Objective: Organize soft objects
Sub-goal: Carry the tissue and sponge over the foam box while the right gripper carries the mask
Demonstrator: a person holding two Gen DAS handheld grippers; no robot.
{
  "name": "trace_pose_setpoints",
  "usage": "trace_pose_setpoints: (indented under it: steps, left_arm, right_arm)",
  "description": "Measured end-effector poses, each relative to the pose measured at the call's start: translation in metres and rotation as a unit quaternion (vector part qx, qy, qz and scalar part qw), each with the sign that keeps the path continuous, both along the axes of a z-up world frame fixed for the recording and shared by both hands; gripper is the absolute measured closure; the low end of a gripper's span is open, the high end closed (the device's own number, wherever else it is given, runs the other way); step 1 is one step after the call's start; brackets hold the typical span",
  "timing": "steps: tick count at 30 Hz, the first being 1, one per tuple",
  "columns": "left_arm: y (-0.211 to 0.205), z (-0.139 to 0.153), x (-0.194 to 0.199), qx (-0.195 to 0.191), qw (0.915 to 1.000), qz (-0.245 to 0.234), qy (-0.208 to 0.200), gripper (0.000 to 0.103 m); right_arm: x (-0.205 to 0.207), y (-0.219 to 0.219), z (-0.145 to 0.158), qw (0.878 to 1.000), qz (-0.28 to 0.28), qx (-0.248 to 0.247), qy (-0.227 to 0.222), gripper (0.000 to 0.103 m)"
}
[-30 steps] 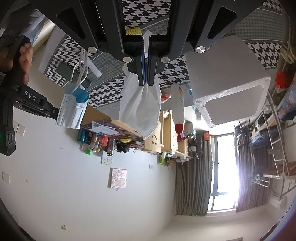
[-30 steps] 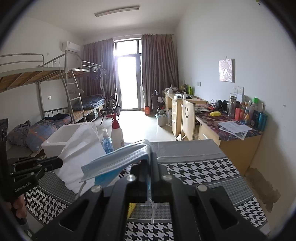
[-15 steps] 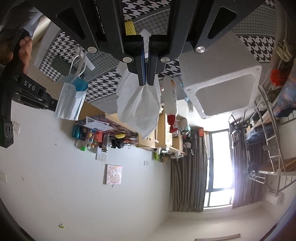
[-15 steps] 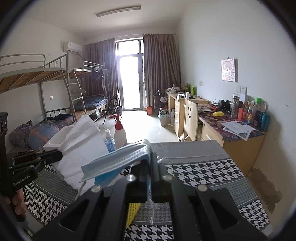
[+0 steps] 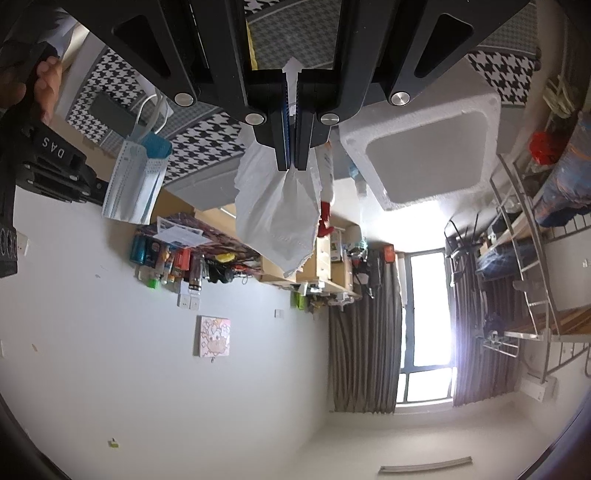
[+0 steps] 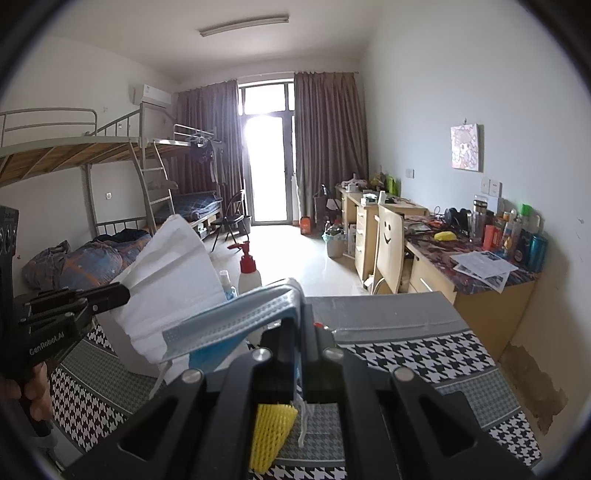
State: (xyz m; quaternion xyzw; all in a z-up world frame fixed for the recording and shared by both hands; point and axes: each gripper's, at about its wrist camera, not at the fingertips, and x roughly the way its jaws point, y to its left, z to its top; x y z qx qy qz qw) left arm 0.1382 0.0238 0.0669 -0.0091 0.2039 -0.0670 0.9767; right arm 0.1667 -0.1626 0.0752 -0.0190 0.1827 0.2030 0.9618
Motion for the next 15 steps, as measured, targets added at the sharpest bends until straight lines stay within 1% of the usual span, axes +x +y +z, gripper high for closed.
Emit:
trace_pose_setpoints:
  steps: [6,11,15]
  left_arm:
    - [0.003,0.01,0.006,0.005,0.9999,0.011,-0.009,0.101]
    - [0.0,0.014,0.01,0.013,0.9997,0.016,-0.013,0.101]
    - [0.001,0.019,0.014,0.025,0.9992,0.027,-0.019,0.101]
  right_arm:
    - [0.006,0.004,0.007,1.0,0.0,-0.002,-0.003,0.099]
    - [0.01,0.007,0.01,1.0,0.003,-0.001,-0.003,0.099]
    - [0.013,0.011,0.014,1.0,0.007,-0.002,-0.007,0.099]
